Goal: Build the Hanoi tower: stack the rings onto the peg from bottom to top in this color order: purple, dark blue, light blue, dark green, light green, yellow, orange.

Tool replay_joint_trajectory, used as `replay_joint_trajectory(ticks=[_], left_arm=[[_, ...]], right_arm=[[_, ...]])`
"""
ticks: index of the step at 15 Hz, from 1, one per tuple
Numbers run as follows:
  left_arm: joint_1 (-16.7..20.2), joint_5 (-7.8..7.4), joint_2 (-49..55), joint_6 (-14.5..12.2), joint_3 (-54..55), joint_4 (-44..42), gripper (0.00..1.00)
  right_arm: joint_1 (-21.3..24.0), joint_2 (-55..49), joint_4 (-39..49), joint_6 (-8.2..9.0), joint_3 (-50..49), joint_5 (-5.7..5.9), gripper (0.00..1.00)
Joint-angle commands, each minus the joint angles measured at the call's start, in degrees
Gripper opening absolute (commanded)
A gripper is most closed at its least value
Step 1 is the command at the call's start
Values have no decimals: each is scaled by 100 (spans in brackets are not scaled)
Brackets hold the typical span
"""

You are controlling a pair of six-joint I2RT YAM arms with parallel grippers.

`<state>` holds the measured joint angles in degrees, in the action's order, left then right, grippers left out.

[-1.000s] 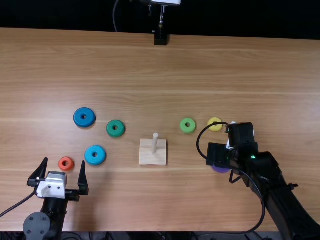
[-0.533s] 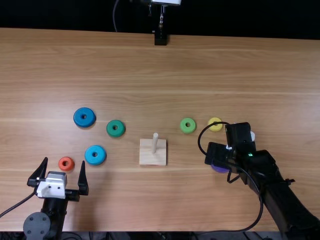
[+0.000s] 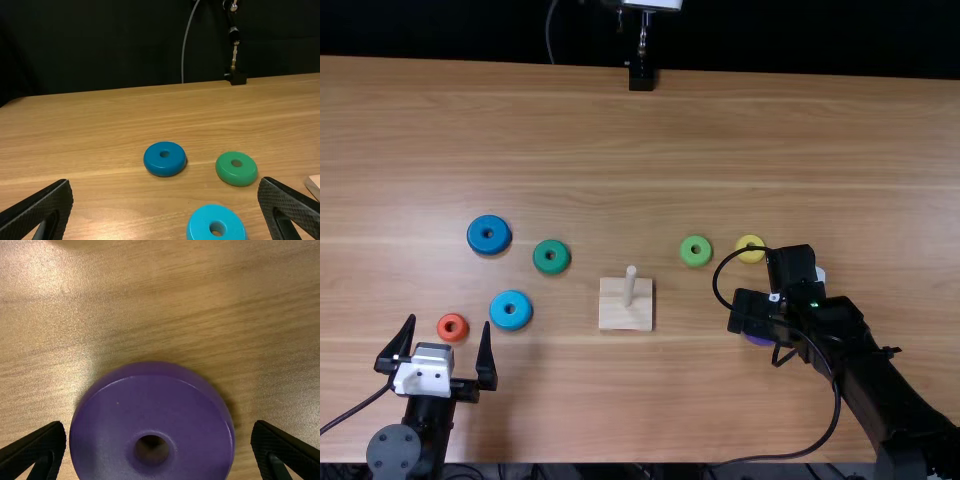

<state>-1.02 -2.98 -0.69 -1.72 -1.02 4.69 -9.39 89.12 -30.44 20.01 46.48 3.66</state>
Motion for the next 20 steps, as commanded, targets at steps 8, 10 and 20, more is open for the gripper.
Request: replay_joint_trajectory(ticks=[8,10,20], left_arm=[[49,-81,69,-71,102,291,100],[49,-81,69,-71,102,291,100],[49,-81,69,-71,102,291,100]], right_arm=[[-98,0,0,-8,-7,35,0],[-467,-26,-85,-208,450,56,0],[-1513,-62,-2574,-2507,2832,3,0]])
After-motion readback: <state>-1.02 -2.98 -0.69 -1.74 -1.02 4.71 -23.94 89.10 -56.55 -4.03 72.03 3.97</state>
